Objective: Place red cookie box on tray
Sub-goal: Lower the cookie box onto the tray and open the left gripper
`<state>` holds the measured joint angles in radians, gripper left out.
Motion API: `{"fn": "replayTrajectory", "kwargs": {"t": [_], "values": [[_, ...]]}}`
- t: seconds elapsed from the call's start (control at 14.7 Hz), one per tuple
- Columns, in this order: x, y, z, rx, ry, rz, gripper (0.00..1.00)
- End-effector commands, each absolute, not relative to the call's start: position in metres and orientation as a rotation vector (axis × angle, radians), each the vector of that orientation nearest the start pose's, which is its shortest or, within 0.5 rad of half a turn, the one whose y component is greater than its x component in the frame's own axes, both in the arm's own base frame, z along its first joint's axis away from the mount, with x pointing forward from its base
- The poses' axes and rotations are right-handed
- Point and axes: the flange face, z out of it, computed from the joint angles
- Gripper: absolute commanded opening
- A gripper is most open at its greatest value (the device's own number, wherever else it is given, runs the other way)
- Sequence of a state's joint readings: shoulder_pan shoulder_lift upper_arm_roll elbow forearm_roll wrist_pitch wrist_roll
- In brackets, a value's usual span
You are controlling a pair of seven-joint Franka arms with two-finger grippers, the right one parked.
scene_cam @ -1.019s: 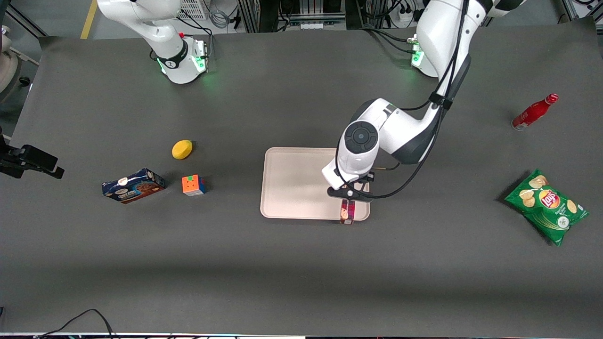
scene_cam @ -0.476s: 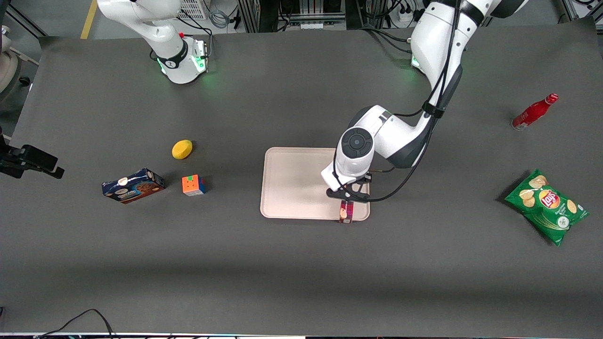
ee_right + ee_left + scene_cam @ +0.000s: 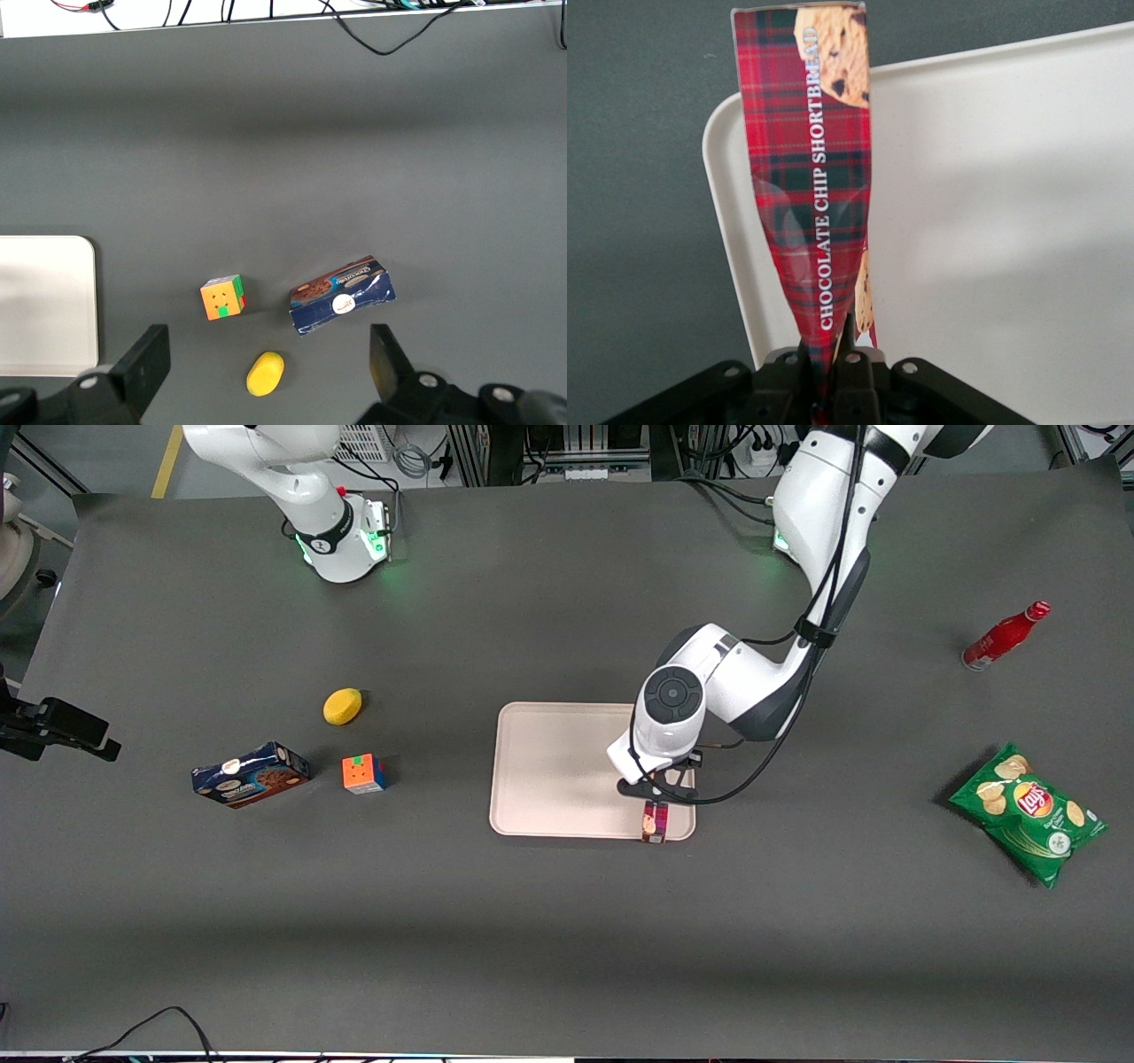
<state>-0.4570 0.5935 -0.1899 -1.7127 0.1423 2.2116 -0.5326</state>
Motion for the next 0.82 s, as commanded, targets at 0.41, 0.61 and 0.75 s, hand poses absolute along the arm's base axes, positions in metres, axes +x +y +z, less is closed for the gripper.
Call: {"fn": "replayTrajectory", "kwargs": {"t": [0.41,0.61,0.75], "values": [[0.5260,-0.3796,0.2487,-3.056,0.248,0.089,0.47],[0.5262,-0.3796,0.2491,-3.057,0.205,0.089,0.97],[0.5326,-0.3763,0.2575,-3.058,0.192,0.077,1.00]]}}
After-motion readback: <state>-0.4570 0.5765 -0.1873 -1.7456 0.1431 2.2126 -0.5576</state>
